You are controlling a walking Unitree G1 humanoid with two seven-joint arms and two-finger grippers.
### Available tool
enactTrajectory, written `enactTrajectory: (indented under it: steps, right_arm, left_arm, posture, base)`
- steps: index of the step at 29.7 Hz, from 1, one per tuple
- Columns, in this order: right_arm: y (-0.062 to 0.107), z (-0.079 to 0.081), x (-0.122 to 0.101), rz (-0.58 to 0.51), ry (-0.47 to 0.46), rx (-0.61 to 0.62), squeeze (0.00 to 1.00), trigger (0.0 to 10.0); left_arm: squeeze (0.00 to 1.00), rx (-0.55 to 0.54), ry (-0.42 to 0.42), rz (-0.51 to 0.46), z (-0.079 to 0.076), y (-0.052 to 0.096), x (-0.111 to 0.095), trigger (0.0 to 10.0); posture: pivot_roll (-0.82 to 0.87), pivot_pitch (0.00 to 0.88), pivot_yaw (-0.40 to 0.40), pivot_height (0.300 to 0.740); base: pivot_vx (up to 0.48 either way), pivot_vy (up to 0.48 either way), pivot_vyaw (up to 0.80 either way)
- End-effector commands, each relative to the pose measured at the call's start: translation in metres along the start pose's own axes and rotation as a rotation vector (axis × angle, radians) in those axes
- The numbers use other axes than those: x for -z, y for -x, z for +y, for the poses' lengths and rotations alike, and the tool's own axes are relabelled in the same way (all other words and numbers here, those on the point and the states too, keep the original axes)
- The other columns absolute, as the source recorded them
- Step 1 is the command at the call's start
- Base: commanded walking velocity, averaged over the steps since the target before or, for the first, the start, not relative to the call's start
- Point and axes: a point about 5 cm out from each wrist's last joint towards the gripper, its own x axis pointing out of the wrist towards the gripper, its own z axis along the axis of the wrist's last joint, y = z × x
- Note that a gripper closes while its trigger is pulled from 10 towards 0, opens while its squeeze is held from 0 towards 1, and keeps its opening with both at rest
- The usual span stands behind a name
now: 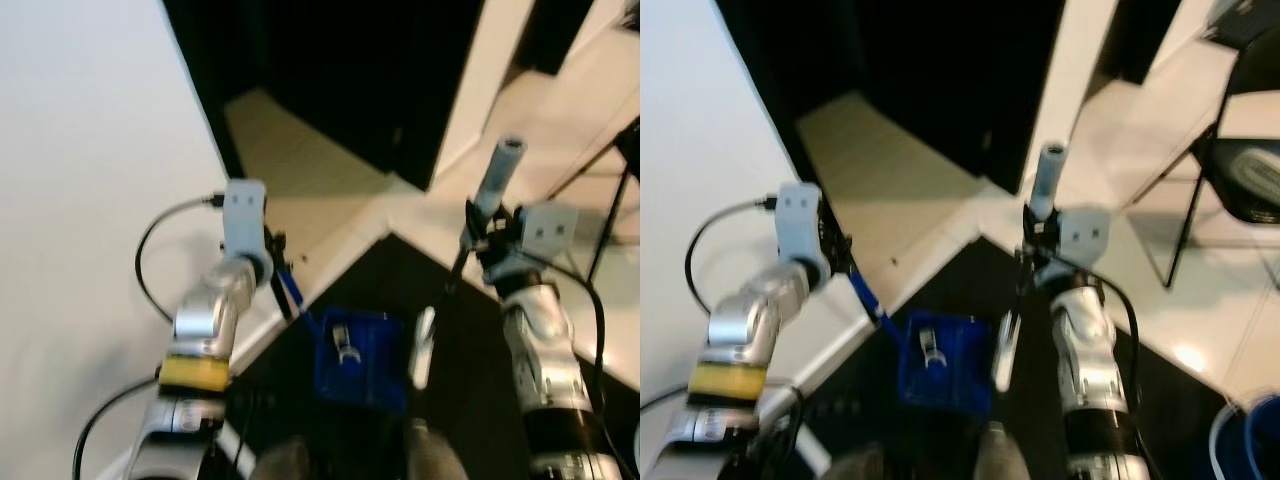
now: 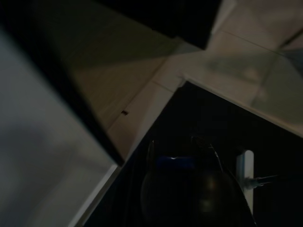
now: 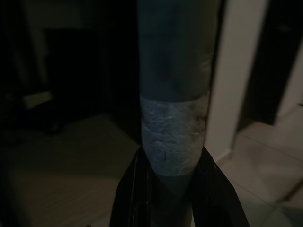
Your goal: Sweep floor
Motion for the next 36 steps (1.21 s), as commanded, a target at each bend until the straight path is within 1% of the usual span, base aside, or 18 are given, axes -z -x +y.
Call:
enactTrajectory:
  steps: [1,10,36]
  right_arm:
    - [-0.0005,-0.0010,-0.0041,-0.021,0.005,0.001,0.00,10.0]
    - [-0.0030,0.0013,-0.0054,-0.025,0.009,-0.011,0.00,10.0]
    - [-0.0037,0.0045,-0.0049,-0.025,0.006,-0.021,0.00,10.0]
  left_arm:
    - [0.00,0.011,-0.008,-0.040,-0.0005,0.0006,-0.0084,10.0]
    - [0.00,0.015,-0.008,-0.042,-0.0009,-0.0003,-0.0085,10.0]
    - [0.00,0.016,-0.005,-0.042,-0.0020,-0.0007,-0.0090,10.0]
  posture:
    - [0.03,0.083,0.067,0.740]
    - [0.03,0.076,0.064,0.740]
    - [0.03,0.083,0.063,0.740]
  base:
    - [0.000,0.000,-0.79]
    - [0.000,0.000,-0.79]
    - [0.000,0.000,-0.79]
